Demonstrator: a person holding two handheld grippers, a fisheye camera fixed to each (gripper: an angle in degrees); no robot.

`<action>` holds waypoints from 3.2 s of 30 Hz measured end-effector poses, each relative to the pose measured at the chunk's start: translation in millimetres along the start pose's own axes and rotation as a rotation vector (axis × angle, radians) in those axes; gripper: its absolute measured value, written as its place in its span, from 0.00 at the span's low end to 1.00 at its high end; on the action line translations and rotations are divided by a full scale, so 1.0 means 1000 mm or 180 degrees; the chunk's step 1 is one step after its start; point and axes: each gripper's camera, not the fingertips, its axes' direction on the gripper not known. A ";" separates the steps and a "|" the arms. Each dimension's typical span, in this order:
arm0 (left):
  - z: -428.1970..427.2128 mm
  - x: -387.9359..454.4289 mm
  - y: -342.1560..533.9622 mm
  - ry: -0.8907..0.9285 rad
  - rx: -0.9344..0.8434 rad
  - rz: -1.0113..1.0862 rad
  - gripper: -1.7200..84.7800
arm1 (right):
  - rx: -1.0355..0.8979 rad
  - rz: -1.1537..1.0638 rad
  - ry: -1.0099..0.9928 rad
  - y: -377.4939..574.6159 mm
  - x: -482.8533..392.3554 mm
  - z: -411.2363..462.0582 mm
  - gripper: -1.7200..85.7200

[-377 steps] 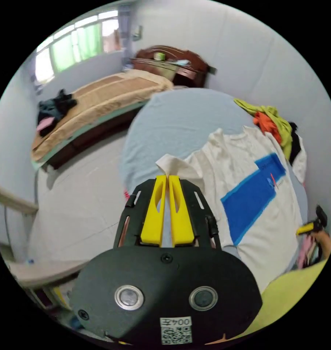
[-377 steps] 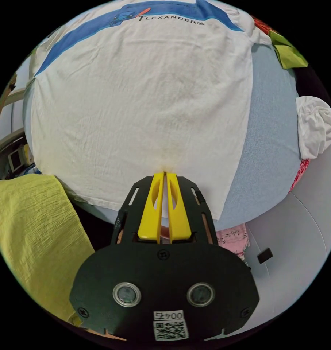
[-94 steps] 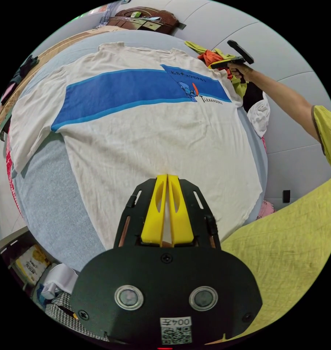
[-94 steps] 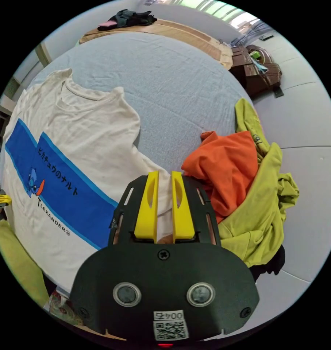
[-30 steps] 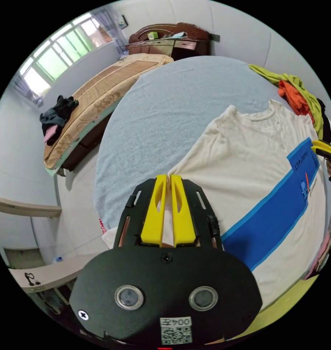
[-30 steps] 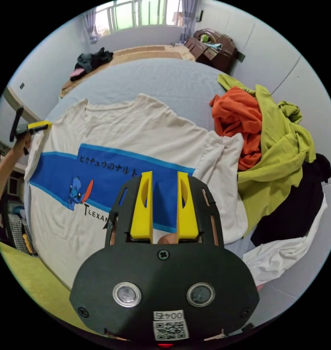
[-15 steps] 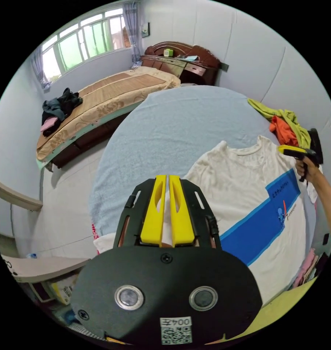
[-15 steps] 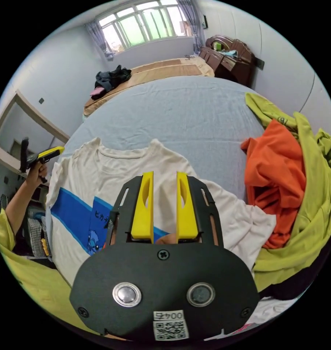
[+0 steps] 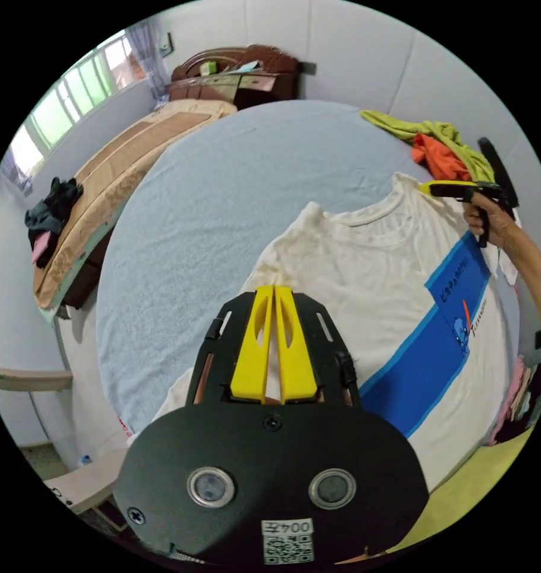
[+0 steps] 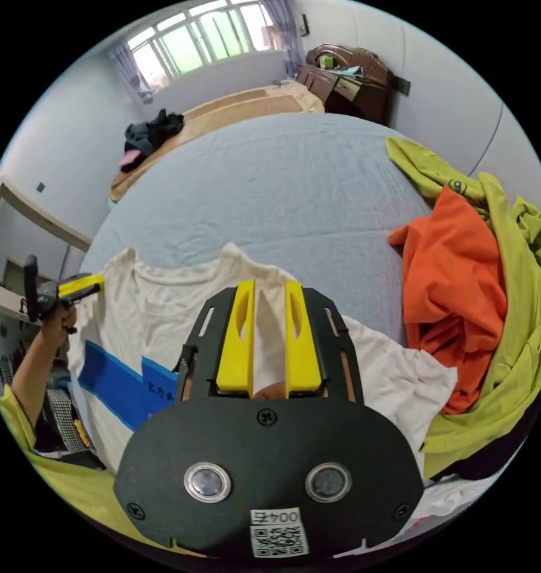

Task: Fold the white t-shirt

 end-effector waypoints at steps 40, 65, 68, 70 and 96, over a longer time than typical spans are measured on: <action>-0.067 0.173 0.279 0.0644 -0.0448 -0.0125 0.02 | -0.0600 0.0037 -0.0405 0.339 -0.199 -0.275 0.13; -0.078 0.293 0.419 0.0374 -0.0822 -0.0198 0.03 | -0.0891 -0.0156 0.0287 0.451 -0.258 -0.414 0.09; -0.093 0.295 0.420 0.0603 -0.0640 -0.0144 0.03 | -0.0776 -0.0080 0.0044 0.447 -0.254 -0.441 0.13; -0.108 0.292 0.416 0.0383 -0.0357 -0.0100 0.03 | -0.0741 -0.0044 -0.0040 0.444 -0.252 -0.454 0.14; -0.149 0.294 0.483 0.0252 -0.0134 0.0165 0.06 | -0.0662 -0.0216 -0.0063 0.452 -0.270 -0.575 0.15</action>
